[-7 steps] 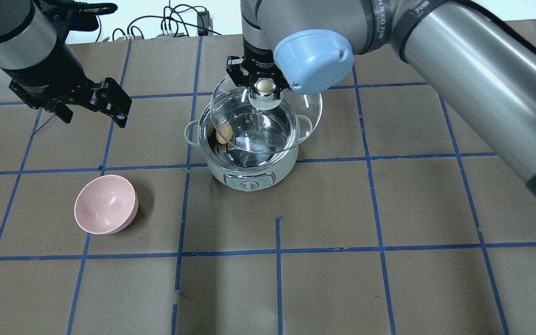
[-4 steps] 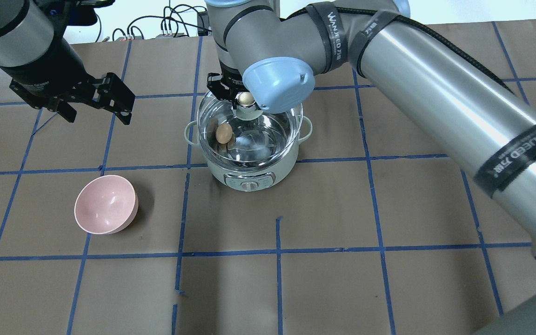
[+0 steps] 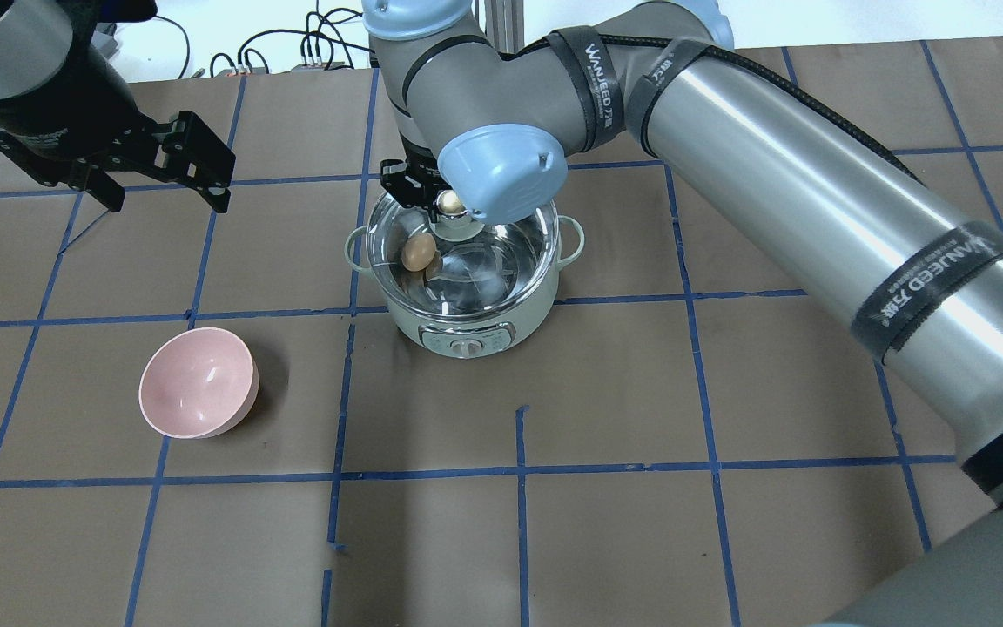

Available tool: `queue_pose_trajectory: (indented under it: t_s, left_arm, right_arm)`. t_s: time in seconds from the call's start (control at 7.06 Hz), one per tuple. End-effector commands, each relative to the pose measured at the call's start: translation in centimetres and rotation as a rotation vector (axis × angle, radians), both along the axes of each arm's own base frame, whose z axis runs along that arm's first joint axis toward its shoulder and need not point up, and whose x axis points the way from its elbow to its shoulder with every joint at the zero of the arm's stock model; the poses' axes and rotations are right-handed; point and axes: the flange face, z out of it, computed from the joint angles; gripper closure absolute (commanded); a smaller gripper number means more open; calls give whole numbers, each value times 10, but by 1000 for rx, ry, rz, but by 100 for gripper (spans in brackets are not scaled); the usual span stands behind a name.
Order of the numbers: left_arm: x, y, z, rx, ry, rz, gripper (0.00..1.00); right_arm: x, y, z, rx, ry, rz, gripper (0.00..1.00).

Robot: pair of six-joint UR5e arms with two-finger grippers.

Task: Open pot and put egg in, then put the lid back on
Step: 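Lower the lid onto the pot and hold it with the right gripper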

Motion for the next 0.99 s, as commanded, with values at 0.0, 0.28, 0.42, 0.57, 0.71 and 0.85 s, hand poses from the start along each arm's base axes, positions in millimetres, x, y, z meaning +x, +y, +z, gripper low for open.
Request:
queue_pose_trajectory:
  t_s: [0.0,0.28,0.42,0.57,0.71,0.85]
  left_arm:
    - [1,0,2,-3,5,48,0]
    - [0,-1,1,0,5,47,0]
    - [0,-1,-1,5,5,48,0]
    - [0,0,-1,6,5,47,0]
    - [-2,1,-3,18,6,45,0]
    - [-2,1,-4,19,6,45,0]
  right_arm:
    - [0,-1,-2,0,0,16,93]
    - [1,-2,-8,2,2,9,93]
    - [1,-2,-9,3,4,12,93]
    - [0,-1,-12,9,9,12,93]
    - [-1,0,-13,9,7,9,93]
    - [1,-2,-12,-16,-4,18,93]
